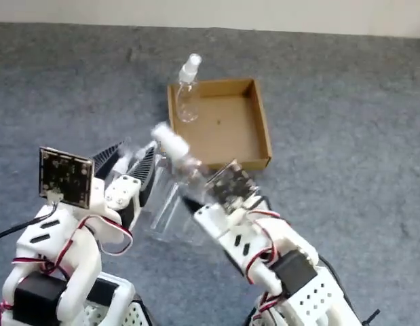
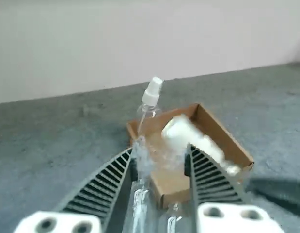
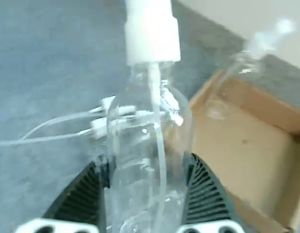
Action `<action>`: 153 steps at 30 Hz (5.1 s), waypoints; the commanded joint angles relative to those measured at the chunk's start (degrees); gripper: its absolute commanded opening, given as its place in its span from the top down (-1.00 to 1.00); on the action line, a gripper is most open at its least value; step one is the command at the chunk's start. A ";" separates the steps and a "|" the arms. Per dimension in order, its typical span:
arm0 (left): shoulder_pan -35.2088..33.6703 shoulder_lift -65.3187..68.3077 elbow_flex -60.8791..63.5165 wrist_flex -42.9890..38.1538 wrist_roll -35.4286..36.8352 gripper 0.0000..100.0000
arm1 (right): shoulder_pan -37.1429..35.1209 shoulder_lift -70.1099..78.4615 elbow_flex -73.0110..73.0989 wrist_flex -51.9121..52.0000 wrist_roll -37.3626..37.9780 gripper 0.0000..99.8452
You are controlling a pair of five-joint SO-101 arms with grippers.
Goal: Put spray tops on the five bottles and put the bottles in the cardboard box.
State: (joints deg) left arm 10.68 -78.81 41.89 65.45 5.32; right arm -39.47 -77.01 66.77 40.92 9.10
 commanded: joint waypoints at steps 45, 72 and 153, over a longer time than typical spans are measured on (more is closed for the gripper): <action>-4.09 1.10 26.07 -21.80 -0.70 0.51 | 3.12 27.47 -37.85 12.53 -10.73 0.99; -13.76 1.10 31.78 -24.97 -0.79 0.98 | 23.16 98.86 -83.30 -7.96 -8.88 0.99; -12.26 1.54 31.87 -24.79 -0.79 0.98 | 22.02 107.82 -88.13 -7.78 -11.96 0.48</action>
State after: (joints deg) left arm -2.77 -77.41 73.98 41.98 4.79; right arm -16.79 32.97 -15.16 30.64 -2.51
